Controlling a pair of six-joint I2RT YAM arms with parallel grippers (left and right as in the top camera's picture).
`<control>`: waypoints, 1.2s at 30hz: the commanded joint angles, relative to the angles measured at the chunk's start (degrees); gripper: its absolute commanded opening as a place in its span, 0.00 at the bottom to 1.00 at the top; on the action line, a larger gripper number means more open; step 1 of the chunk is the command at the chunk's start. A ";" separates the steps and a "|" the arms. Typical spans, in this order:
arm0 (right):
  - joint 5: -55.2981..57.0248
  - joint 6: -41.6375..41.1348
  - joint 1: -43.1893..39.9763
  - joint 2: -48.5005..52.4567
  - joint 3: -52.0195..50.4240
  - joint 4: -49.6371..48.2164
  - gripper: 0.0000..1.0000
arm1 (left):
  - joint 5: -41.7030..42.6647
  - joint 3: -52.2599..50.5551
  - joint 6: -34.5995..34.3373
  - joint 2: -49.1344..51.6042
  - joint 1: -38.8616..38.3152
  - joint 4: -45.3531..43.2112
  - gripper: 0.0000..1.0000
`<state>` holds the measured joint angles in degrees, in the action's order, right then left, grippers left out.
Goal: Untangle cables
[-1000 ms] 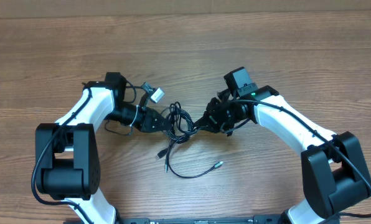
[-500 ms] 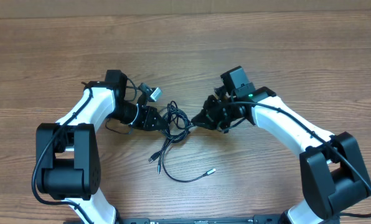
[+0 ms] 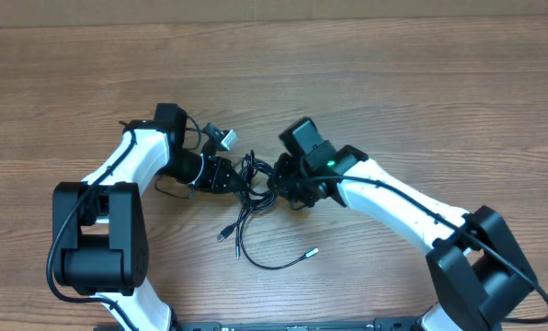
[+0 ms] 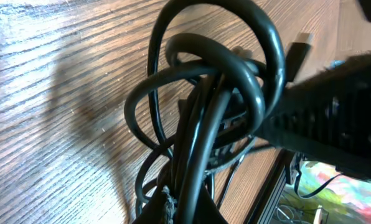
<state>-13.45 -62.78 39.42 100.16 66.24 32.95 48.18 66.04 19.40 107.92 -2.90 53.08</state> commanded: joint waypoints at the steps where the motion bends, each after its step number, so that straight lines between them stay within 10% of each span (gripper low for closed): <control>1: 14.51 0.20 4.81 -4.26 3.06 0.11 0.04 | 2.71 0.55 -0.11 0.17 -0.28 0.22 0.04; 7: 35.41 -2.25 12.79 -3.63 2.64 -1.60 0.04 | 6.14 0.55 3.41 0.17 -0.44 1.40 0.04; 17: 38.86 2.47 12.92 -0.13 2.67 -4.00 0.04 | 10.10 0.55 8.90 0.17 -0.44 3.78 0.04; 24: 29.29 18.64 11.82 -10.62 3.58 -0.81 0.38 | 9.73 0.55 8.90 0.17 -0.44 3.65 0.04; 36: 16.83 15.23 -5.99 -13.20 2.19 9.16 0.23 | 9.81 0.55 8.92 0.17 -0.46 3.65 0.04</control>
<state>5.72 -46.52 38.17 86.96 68.99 42.57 55.59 66.04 27.18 107.92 -2.90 56.60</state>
